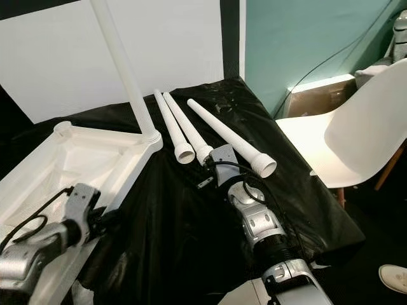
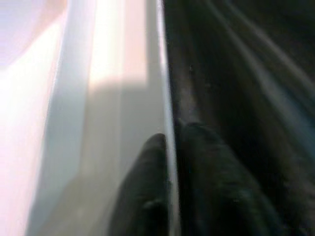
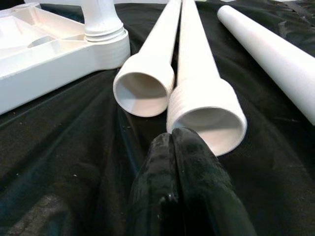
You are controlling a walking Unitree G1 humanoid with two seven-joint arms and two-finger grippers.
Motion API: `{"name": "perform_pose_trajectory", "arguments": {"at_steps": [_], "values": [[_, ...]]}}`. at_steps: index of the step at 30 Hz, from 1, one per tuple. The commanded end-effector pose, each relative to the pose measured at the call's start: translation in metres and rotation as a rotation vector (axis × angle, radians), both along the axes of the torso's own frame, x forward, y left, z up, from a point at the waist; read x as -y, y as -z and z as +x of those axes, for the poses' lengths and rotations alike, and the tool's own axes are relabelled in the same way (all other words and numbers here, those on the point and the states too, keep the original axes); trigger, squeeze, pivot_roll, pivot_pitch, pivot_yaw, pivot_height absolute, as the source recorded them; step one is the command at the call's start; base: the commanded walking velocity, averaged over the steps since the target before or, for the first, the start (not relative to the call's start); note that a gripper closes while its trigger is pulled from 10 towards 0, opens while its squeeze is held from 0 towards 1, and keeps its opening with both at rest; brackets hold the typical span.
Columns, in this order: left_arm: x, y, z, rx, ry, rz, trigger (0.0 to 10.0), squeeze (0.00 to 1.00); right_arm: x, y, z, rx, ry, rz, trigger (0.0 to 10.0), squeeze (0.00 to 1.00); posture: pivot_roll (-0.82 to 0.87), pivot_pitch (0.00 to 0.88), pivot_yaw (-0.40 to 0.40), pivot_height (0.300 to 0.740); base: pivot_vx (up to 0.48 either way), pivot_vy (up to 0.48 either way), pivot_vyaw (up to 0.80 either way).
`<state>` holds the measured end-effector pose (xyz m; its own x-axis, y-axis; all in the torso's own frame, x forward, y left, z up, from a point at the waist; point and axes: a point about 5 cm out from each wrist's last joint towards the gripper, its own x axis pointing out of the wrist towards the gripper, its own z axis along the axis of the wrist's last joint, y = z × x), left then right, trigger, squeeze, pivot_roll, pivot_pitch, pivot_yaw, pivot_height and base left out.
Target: Building children table
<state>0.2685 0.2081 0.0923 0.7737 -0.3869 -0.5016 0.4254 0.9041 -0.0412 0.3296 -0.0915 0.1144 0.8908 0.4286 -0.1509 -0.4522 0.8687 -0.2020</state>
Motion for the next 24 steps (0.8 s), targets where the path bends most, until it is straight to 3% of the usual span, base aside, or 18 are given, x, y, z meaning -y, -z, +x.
{"name": "perform_pose_trajectory", "arguments": {"at_steps": [1, 12, 18, 24], "values": [[0.009, 0.017, -0.002, -0.075, -0.008, -0.008, 0.0, 0.00, -0.002, -0.001, 0.000, 0.005, -0.001, 0.006, 10.0, 0.00, -0.06, 0.000, 0.109, 0.740, 0.000, 0.000, 0.00], [0.038, 0.002, 0.041, 0.026, -0.237, -0.109, 0.0, 0.00, -0.004, 0.001, -0.002, -0.001, -0.004, 0.008, 10.0, 0.00, -0.06, 0.000, 0.110, 0.740, 0.000, 0.000, 0.00], [0.043, -0.003, 0.056, 0.083, -0.345, -0.102, 0.0, 0.00, -0.005, 0.001, -0.003, -0.004, -0.004, 0.009, 10.0, 0.00, -0.07, 0.000, 0.113, 0.740, 0.000, 0.000, 0.00], [0.048, -0.012, 0.070, 0.125, -0.439, -0.148, 0.0, 0.00, -0.005, 0.002, -0.003, -0.004, -0.005, 0.010, 10.0, 0.00, -0.07, 0.000, 0.117, 0.740, 0.000, 0.000, 0.00]]}}
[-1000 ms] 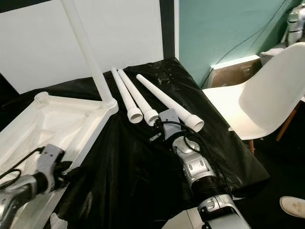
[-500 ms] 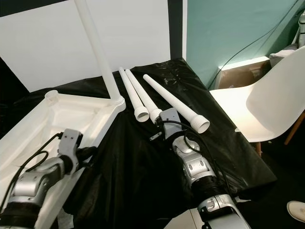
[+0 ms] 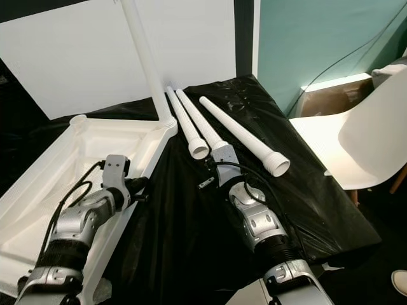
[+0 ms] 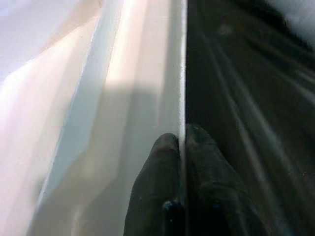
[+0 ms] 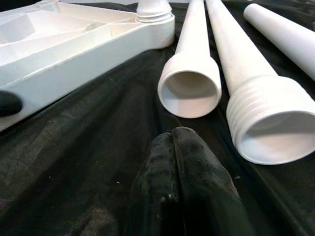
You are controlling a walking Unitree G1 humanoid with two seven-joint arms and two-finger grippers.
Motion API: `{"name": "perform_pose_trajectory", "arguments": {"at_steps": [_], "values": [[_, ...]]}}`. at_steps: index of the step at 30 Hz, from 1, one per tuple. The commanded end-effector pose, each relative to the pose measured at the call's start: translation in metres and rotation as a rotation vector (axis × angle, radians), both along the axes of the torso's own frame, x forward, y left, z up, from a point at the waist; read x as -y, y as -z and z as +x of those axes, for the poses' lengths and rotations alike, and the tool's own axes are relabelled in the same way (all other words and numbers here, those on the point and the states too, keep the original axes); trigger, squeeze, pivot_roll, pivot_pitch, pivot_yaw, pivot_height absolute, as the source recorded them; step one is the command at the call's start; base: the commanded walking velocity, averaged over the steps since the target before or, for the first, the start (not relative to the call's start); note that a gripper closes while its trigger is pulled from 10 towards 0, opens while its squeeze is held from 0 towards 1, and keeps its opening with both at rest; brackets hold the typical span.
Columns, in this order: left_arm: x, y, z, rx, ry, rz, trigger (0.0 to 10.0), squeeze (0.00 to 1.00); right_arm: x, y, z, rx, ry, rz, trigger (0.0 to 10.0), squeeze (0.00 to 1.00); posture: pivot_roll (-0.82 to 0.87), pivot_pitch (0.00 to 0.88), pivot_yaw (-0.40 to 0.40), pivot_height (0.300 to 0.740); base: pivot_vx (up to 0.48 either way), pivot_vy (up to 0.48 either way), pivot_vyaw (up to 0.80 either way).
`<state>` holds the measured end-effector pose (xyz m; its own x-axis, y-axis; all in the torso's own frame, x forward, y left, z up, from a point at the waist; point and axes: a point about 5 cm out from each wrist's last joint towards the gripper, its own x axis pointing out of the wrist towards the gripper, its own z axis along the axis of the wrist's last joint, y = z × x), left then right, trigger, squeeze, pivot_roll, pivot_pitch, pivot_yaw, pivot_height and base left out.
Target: Building children table
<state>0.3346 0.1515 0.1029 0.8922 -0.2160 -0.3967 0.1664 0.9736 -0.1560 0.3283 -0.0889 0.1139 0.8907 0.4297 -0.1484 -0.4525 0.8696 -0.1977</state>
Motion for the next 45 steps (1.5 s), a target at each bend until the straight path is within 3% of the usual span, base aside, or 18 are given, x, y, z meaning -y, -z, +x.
{"name": "perform_pose_trajectory", "arguments": {"at_steps": [1, 5, 6, 7, 8, 12, 13, 14, 21, 25, 33, 34, 35, 36, 37, 40, 41, 45], "values": [[-0.008, -0.002, 0.004, 0.041, -0.160, -0.004, 0.0, 0.00, -0.002, 0.001, -0.002, -0.005, -0.005, 0.005, 10.0, 0.00, -0.07, 0.000, 0.117, 0.740, 0.000, 0.000, 0.00], [-0.005, -0.005, 0.008, 0.056, -0.189, -0.015, 0.0, 0.00, -0.001, 0.001, -0.002, -0.003, -0.002, 0.002, 10.0, 0.00, -0.08, 0.000, 0.117, 0.740, 0.000, 0.000, 0.00], [-0.002, -0.005, 0.008, 0.067, -0.177, -0.016, 6.7, 0.84, -0.001, 0.001, -0.002, -0.002, 0.000, 0.001, 10.0, 0.00, -0.08, 0.000, 0.119, 0.740, 0.000, 0.000, 0.00], [-0.002, -0.005, 0.008, 0.067, -0.177, -0.016, 6.7, 0.84, -0.001, 0.001, -0.002, -0.002, 0.000, 0.001, 10.0, 0.00, -0.08, 0.000, 0.119, 0.740, 0.000, 0.000, 0.00], [0.001, -0.005, 0.007, 0.073, -0.159, -0.021, 10.0, 1.00, 0.000, 0.000, -0.002, -0.001, 0.002, 0.000, 10.0, 0.00, -0.08, 0.000, 0.118, 0.740, 0.000, 0.000, 0.00], [0.008, -0.007, 0.005, 0.101, -0.082, -0.015, 10.0, 1.00, 0.001, 0.000, -0.002, 0.000, 0.003, -0.001, 10.0, 0.00, -0.08, 0.000, 0.116, 0.740, 0.000, 0.000, 0.00], [0.014, -0.013, 0.004, 0.138, -0.030, -0.040, 10.0, 0.58, 0.001, 0.001, -0.003, -0.001, 0.002, -0.002, 10.0, 0.00, -0.08, 0.000, 0.114, 0.740, 0.000, 0.000, 0.00], [0.020, -0.022, 0.001, 0.193, 0.048, -0.076, 10.0, 0.00, 0.001, 0.001, -0.003, -0.002, 0.001, -0.003, 10.0, 0.00, -0.08, 0.000, 0.113, 0.740, 0.000, 0.000, 0.00], [0.026, -0.046, -0.020, 0.316, 0.302, -0.190, 10.0, 0.00, 0.000, 0.002, -0.004, -0.004, -0.004, -0.005, 10.0, 0.00, -0.08, 0.000, 0.112, 0.740, 0.000, 0.000, 0.00], [0.013, -0.055, -0.039, 0.341, 0.464, -0.205, 10.0, 0.00, 0.001, 0.002, -0.005, -0.007, -0.003, -0.006, 10.0, 0.00, -0.07, 0.000, 0.111, 0.740, 0.000, 0.000, 0.00], [-0.022, -0.046, -0.060, 0.276, 0.581, -0.135, 10.0, 0.00, 0.000, 0.004, -0.006, -0.012, -0.007, -0.007, 10.0, 0.00, -0.07, 0.000, 0.106, 0.740, 0.000, 0.000, 0.00], [-0.036, -0.042, -0.064, 0.247, 0.590, -0.103, 10.0, 0.05, -0.002, 0.004, -0.006, -0.013, -0.011, -0.006, 10.0, 0.00, -0.06, 0.000, 0.104, 0.740, 0.000, 0.000, 0.00], [-0.042, -0.041, -0.065, 0.241, 0.589, -0.088, 10.0, 0.37, -0.002, 0.004, -0.006, -0.013, -0.013, -0.005, 10.0, 0.00, -0.06, 0.000, 0.104, 0.740, 0.000, 0.000, 0.00], [-0.042, -0.041, -0.065, 0.241, 0.589, -0.088, 10.0, 0.37, -0.002, 0.004, -0.006, -0.013, -0.013, -0.005, 10.0, 0.00, -0.06, 0.000, 0.104, 0.740, 0.000, 0.000, 0.00], [-0.048, -0.040, -0.064, 0.234, 0.583, -0.070, 10.0, 0.70, -0.002, 0.004, -0.006, -0.013, -0.015, -0.006, 10.0, 0.00, -0.06, 0.000, 0.103, 0.740, 0.000, 0.000, 0.00], [-0.052, -0.039, -0.065, 0.224, 0.585, -0.061, 10.0, 0.70, -0.003, 0.004, -0.006, -0.014, -0.015, -0.006, 10.0, 0.00, -0.06, 0.000, 0.103, 0.740, 0.000, 0.000, 0.00], [-0.057, -0.037, -0.067, 0.203, 0.602, -0.049, 10.0, 1.00, -0.003, 0.004, -0.006, -0.014, -0.016, -0.006, 10.0, 0.00, -0.07, 0.000, 0.103, 0.740, 0.000, 0.000, 0.00], [-0.066, -0.032, -0.074, 0.166, 0.657, -0.052, 10.0, 1.00, -0.002, 0.004, -0.006, -0.013, -0.014, -0.006, 10.0, 0.00, -0.07, 0.000, 0.106, 0.740, 0.000, 0.000, 0.00]]}}
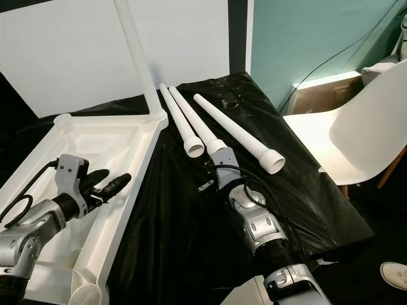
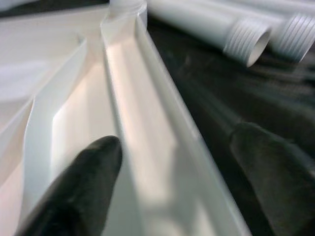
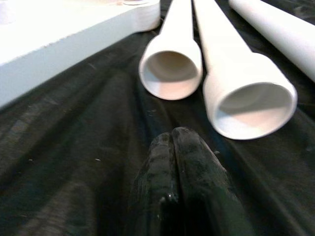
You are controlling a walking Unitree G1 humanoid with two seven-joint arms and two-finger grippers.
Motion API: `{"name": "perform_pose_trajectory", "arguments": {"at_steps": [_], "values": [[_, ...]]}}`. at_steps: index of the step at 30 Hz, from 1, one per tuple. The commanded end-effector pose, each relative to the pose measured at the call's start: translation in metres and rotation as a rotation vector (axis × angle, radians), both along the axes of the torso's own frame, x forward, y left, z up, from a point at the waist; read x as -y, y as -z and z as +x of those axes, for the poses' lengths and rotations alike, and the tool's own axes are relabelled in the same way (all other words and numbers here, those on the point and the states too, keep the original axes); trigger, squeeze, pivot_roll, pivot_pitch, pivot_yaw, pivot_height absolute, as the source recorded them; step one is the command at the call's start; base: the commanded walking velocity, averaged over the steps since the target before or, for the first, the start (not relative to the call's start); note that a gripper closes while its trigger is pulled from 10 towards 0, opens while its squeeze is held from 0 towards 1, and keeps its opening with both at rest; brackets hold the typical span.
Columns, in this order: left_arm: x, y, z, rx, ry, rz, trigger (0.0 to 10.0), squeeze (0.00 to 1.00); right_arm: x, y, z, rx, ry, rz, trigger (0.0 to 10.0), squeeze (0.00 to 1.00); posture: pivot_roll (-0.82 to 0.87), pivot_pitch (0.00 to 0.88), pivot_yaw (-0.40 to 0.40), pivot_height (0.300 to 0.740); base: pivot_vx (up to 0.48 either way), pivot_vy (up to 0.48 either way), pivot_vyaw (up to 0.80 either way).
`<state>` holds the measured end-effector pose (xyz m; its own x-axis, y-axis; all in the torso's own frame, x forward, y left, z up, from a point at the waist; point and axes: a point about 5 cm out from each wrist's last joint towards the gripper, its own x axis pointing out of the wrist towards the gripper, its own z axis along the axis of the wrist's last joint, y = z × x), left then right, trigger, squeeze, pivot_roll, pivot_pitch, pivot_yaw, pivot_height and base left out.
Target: Building children table
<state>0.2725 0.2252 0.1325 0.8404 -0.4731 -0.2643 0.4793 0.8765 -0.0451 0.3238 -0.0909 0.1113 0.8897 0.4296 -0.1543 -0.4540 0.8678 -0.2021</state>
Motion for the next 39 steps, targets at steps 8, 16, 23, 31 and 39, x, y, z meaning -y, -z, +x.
{"name": "perform_pose_trajectory", "arguments": {"at_steps": [8, 16, 23, 31, 39], "values": [[-0.015, 0.019, -0.021, -0.177, 0.319, 0.087, 10.0, 0.00, -0.001, 0.002, -0.003, -0.012, -0.001, -0.004, 10.0, 0.00, -0.08, 0.000, 0.110, 0.740, 0.000, 0.000, 0.00], [0.000, 0.024, -0.027, -0.218, 0.384, 0.114, 10.0, 0.00, 0.000, 0.000, -0.001, -0.003, 0.006, -0.004, 10.0, 0.00, -0.08, 0.000, 0.113, 0.740, 0.000, 0.000, 0.00], [0.029, 0.026, -0.035, -0.230, 0.497, 0.082, 10.0, 0.00, 0.001, -0.001, 0.000, 0.000, 0.012, -0.005, 10.0, 0.00, -0.08, 0.000, 0.114, 0.740, 0.000, 0.000, 0.00], [0.074, 0.019, -0.032, -0.194, 0.634, -0.062, 5.0, 0.00, 0.003, 0.000, 0.000, 0.000, 0.023, -0.011, 10.0, 0.00, -0.08, 0.000, 0.112, 0.740, 0.000, 0.000, 0.00], [0.094, 0.027, -0.010, -0.139, 0.569, 0.041, 9.3, 0.00, 0.004, -0.001, 0.000, 0.001, 0.029, -0.012, 10.0, 0.00, -0.10, 0.000, 0.118, 0.740, 0.000, 0.000, 0.00]]}}
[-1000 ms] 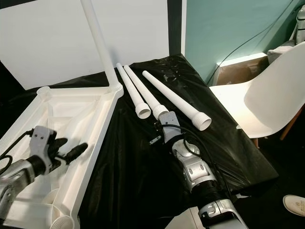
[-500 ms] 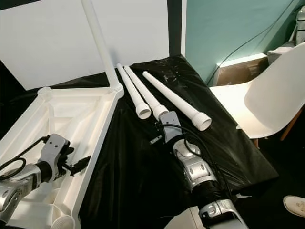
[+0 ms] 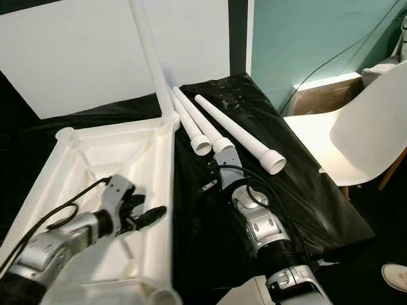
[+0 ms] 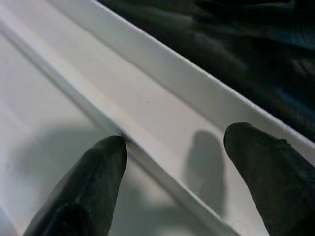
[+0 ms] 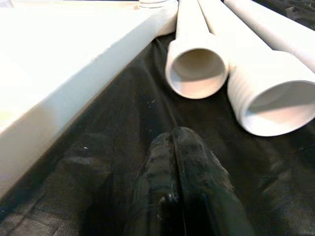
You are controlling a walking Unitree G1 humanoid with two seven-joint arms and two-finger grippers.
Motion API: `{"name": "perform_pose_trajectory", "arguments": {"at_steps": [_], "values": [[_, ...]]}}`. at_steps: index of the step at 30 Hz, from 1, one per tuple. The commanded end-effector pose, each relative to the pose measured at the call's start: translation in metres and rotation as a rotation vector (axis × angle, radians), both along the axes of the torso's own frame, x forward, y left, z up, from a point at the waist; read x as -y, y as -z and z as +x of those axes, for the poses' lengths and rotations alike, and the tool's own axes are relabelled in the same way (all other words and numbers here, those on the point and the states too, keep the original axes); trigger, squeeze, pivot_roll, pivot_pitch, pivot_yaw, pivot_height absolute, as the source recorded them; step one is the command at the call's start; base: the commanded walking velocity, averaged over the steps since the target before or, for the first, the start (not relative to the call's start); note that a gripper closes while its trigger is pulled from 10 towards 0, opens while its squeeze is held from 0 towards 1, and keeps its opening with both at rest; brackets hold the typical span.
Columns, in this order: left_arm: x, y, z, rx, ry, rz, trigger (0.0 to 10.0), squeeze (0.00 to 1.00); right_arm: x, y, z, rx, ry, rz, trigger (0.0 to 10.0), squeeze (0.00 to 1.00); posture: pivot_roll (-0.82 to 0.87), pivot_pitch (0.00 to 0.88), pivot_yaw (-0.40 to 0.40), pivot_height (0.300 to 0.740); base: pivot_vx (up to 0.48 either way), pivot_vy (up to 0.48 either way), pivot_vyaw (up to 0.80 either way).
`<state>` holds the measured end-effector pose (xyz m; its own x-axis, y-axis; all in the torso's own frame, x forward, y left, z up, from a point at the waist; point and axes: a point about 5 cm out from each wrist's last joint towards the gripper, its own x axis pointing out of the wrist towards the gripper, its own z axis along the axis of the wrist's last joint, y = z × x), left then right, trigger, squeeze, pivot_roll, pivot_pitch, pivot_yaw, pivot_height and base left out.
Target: Building children table
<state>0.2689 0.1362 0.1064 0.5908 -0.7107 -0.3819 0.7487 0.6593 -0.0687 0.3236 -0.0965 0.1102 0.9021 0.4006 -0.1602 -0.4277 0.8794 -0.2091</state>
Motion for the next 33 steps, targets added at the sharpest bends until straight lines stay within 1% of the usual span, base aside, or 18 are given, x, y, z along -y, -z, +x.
{"name": "perform_pose_trajectory", "arguments": {"at_steps": [1, 2, 3, 5, 7, 10, 12, 16, 18, 21, 22, 23, 24, 25, 28, 31, 32, 33], "values": [[0.005, 0.001, -0.007, -0.036, 0.212, -0.025, 9.3, 0.00, -0.002, -0.002, 0.000, 0.003, -0.002, -0.003, 10.0, 0.00, -0.10, 0.000, 0.118, 0.740, 0.000, 0.000, 0.00], [0.001, 0.004, 0.000, -0.031, 0.159, 0.004, 10.0, 0.00, -0.002, -0.002, -0.001, 0.003, -0.001, -0.002, 10.0, 0.00, -0.10, 0.000, 0.118, 0.740, 0.000, 0.000, 0.00], [0.001, 0.004, 0.000, -0.031, 0.159, 0.004, 10.0, 0.00, -0.002, -0.002, -0.001, 0.003, -0.001, -0.002, 10.0, 0.00, -0.10, 0.000, 0.118, 0.740, 0.000, 0.000, 0.00], [-0.014, 0.004, 0.015, 0.001, 0.035, 0.054, 10.0, 0.00, 0.000, 0.000, -0.003, -0.001, 0.003, -0.004, 10.0, 0.00, -0.10, 0.000, 0.118, 0.740, 0.000, 0.000, 0.00], [-0.014, 0.004, 0.015, 0.001, 0.035, 0.054, 10.0, 0.00, 0.000, 0.000, -0.003, -0.001, 0.003, -0.004, 10.0, 0.00, -0.10, 0.000, 0.118, 0.740, 0.000, 0.000, 0.00], [-0.029, -0.001, 0.023, 0.072, -0.027, 0.093, 10.0, 0.00, 0.000, 0.001, -0.004, -0.006, 0.002, -0.004, 10.0, 0.00, -0.09, 0.000, 0.115, 0.740, 0.000, 0.000, 0.00], [-0.043, -0.015, 0.029, 0.155, -0.079, 0.075, 10.0, 0.00, -0.002, 0.001, -0.004, -0.008, -0.008, -0.002, 10.0, 0.00, -0.09, 0.000, 0.114, 0.740, 0.000, 0.000, 0.00], [-0.049, -0.023, 0.029, 0.182, -0.090, 0.053, 10.0, 0.00, -0.004, 0.001, -0.004, -0.009, -0.012, -0.002, 10.0, 0.00, -0.08, 0.000, 0.112, 0.740, 0.000, 0.000, 0.00], [-0.060, -0.033, 0.022, 0.191, -0.050, 0.023, 10.0, 0.00, -0.006, 0.002, -0.004, -0.011, -0.018, -0.002, 10.0, 0.00, -0.08, 0.000, 0.110, 0.740, 0.000, 0.000, 0.00], [-0.065, -0.036, 0.015, 0.175, -0.016, 0.007, 10.0, 0.00, -0.006, 0.002, -0.004, -0.012, -0.021, -0.002, 10.0, 0.00, -0.08, 0.000, 0.110, 0.740, 0.000, 0.000, 0.00], [-0.071, -0.037, 0.005, 0.144, 0.027, -0.004, 10.0, 0.00, -0.006, 0.003, -0.004, -0.013, -0.022, -0.003, 10.0, 0.00, -0.07, 0.000, 0.111, 0.740, 0.000, 0.000, 0.00], [-0.071, -0.037, 0.005, 0.144, 0.027, -0.004, 10.0, 0.00, -0.006, 0.003, -0.004, -0.013, -0.022, -0.003, 10.0, 0.00, -0.07, 0.000, 0.111, 0.740, 0.000, 0.000, 0.00], [-0.077, -0.037, -0.006, 0.111, 0.074, -0.011, 10.0, 0.00, -0.006, 0.003, -0.004, -0.014, -0.022, -0.004, 10.0, 0.00, -0.07, 0.000, 0.112, 0.740, 0.000, 0.000, 0.00], [-0.077, -0.037, -0.006, 0.111, 0.074, -0.011, 10.0, 0.00, -0.006, 0.003, -0.004, -0.014, -0.022, -0.004, 10.0, 0.00, -0.07, 0.000, 0.112, 0.740, 0.000, 0.000, 0.00], [-0.093, -0.031, -0.028, 0.044, 0.175, -0.011, 10.0, 0.00, -0.007, 0.003, -0.004, -0.014, -0.023, -0.003, 10.0, 0.00, -0.07, 0.000, 0.113, 0.740, 0.000, 0.000, 0.00], [-0.099, -0.030, -0.035, 0.018, 0.198, -0.023, 10.0, 0.00, -0.007, 0.003, -0.004, -0.015, -0.024, -0.002, 10.0, 0.00, -0.07, 0.000, 0.111, 0.740, 0.000, 0.000, 0.00], [-0.110, -0.027, -0.042, -0.015, 0.218, -0.010, 10.0, 0.00, -0.009, 0.004, -0.004, -0.016, -0.028, -0.002, 10.0, 0.00, -0.07, 0.000, 0.111, 0.740, 0.000, 0.000, 0.00], [-0.114, -0.026, -0.042, -0.026, 0.218, 0.006, 10.0, 0.00, -0.010, 0.004, -0.004, -0.017, -0.030, -0.002, 10.0, 0.00, -0.06, 0.000, 0.107, 0.740, 0.000, 0.000, 0.00]]}}
